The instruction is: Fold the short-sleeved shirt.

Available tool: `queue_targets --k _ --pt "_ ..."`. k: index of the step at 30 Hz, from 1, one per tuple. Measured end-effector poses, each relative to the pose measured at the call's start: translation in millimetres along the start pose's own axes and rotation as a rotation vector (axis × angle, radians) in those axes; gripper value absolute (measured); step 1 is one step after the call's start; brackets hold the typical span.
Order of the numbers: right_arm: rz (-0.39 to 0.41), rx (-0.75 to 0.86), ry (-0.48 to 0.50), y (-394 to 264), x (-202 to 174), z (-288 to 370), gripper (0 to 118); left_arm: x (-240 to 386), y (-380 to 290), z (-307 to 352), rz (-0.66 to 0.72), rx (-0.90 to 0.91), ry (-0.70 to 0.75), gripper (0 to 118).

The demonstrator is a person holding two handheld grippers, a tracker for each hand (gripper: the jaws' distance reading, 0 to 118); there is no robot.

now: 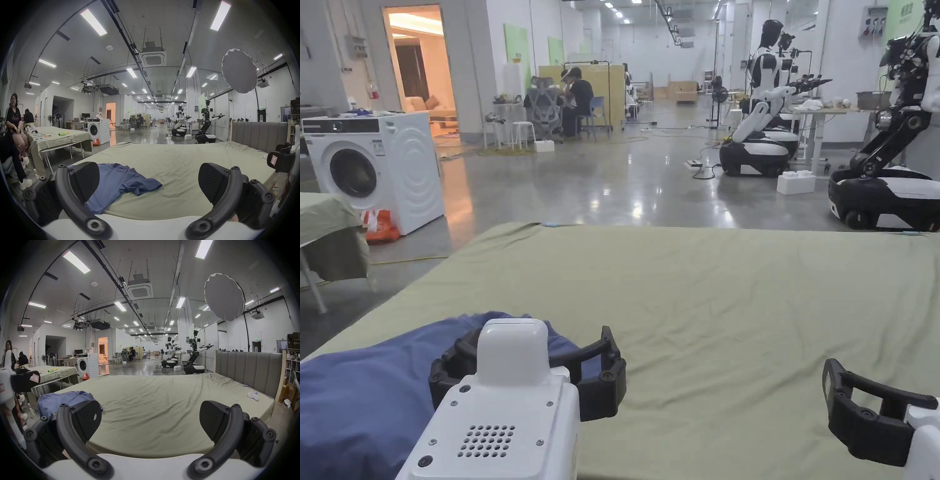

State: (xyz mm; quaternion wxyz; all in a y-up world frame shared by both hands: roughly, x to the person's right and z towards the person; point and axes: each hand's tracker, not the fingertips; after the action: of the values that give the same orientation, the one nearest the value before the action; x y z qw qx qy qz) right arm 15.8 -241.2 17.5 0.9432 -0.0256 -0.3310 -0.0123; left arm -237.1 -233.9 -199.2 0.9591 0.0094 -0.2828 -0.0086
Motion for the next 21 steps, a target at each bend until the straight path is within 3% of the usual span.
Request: queue_targets --k 1,2,3,5,6,7,8,9,10,11,12,14,15,16,17,18,19,20,21 --pt "0.056 0.009 -0.024 1.1 -2.2 -0.1 118 0.8 0.8 -0.5 -0.032 -0.003 0.006 118" --pt "0.165 0.024 -0.063 2.0 -8.8 0.1 118 6.1 2.6 -0.9 -0.153 -0.002 0.046 118" --pt "0.367 0.062 -0.113 0.5 -21.5 1.4 118 17.0 1.4 -2.5 -0.356 -0.004 0.068 118" --pt "0.882 0.146 -0.189 -17.5 -52.0 1.0 118 47.6 -16.2 -5.2 -0.962 0.022 0.113 118" --pt "1.205 0.151 -0.192 -35.3 -66.5 -3.4 118 61.2 -42.0 -5.6 -1.398 0.061 0.125 118" --pt "1.482 0.119 -0.175 -54.1 -71.9 -9.0 118 64.9 -62.1 -0.1 -1.74 0.109 0.059 118" --pt "1.769 0.022 -0.128 -74.8 -83.1 -12.4 118 67.1 -71.5 4.0 -1.921 0.109 -0.07 118" --pt "1.903 -0.028 -0.117 -85.6 -90.3 -13.3 118 70.2 -68.9 5.7 -1.725 -0.097 -0.224 118" --pt "1.835 -0.041 -0.086 -93.5 -92.7 -16.4 118 76.2 -59.0 6.7 -1.493 -0.195 -0.331 118" --pt "1.611 -0.031 0.004 -81.1 -93.1 -13.2 118 68.6 -55.4 4.2 -1.294 -0.189 -0.403 118" --pt "1.377 -0.05 0.06 -70.8 -87.8 -14.7 118 64.3 -46.7 3.7 -1.17 -0.093 -0.371 118" --pt "0.983 -0.058 -0.019 -36.2 -73.0 -22.8 118 53.1 -23.1 -3.4 -0.859 0.02 -0.261 118" --pt "0.757 -0.012 -0.057 -17.3 -59.3 -24.0 118 42.2 0.8 -4.8 -0.647 0.057 -0.132 118" --pt "0.519 0.02 -0.067 5.0 -41.9 -19.1 118 29.5 14.9 -6.4 -0.427 0.097 0.028 118" --pt "0.22 0.045 -0.05 20.7 -21.5 -15.4 118 10.1 26.5 -3.7 -0.131 0.116 0.108 118" --pt "-0.091 0.068 0.011 28.8 0.3 -12.5 118 -9.7 34.9 -2.6 0.16 0.09 0.045 118" --pt "-0.331 0.078 0.113 27.7 20.3 -13.0 118 -33.4 22.2 -13.7 0.38 0.057 -0.051 118" --pt "-0.498 0.052 0.183 16.9 37.7 -20.7 118 -49.9 15.2 -18.5 0.598 0.033 -0.156 118" --pt "-0.563 0.021 0.167 12.2 45.3 -23.9 118 -58.4 8.6 -22.7 0.712 -0.007 -0.216 118"
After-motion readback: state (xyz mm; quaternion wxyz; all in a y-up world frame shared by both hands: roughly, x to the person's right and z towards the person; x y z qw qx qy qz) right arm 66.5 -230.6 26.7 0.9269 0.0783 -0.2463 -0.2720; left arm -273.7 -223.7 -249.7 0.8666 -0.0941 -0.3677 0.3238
